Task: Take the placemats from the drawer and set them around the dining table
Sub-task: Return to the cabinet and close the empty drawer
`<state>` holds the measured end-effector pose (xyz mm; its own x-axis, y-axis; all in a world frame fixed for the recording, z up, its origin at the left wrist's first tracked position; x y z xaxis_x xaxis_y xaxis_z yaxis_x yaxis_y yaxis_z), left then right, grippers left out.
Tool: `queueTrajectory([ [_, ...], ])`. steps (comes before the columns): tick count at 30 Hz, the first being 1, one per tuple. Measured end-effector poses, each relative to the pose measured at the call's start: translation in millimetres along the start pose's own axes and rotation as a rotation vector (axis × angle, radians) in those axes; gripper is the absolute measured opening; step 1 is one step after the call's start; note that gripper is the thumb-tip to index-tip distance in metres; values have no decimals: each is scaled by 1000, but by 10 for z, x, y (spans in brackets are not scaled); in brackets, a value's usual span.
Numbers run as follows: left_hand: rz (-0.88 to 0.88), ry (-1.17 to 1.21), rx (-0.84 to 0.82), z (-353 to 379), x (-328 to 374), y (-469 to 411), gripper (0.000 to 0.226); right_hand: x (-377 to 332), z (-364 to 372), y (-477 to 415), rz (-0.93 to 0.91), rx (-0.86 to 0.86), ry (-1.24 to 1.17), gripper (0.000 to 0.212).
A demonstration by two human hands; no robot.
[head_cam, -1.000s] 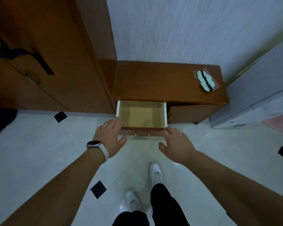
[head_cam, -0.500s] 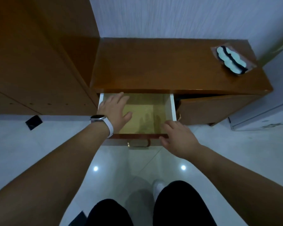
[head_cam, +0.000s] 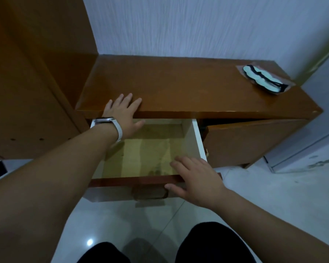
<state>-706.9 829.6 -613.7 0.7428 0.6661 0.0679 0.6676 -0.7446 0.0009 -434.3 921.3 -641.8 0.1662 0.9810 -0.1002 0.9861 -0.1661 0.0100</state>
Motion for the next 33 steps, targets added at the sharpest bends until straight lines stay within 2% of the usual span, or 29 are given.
queueTrajectory([
  [8,2,-22,7,50,-42,-15,83,93,29,-214,12,64,45,67],
  [20,21,15,25,61,-75,-45,78,330,-15,-768,48,151,97,81],
  [33,-7,19,43,74,-27,-37,78,415,15,-836,37,196,131,87],
])
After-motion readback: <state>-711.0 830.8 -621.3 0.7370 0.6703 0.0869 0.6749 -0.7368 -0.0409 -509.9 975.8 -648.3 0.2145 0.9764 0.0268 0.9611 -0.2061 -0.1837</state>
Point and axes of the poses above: each hand's wrist, its own y-axis away from the middle knuckle, its own z-axis out of the palm, x = y × z, the point moved 1 cm from there along -y, towards the middle knuckle, and after that the axes turned 2 degrees about y, right-handed, at the moved point
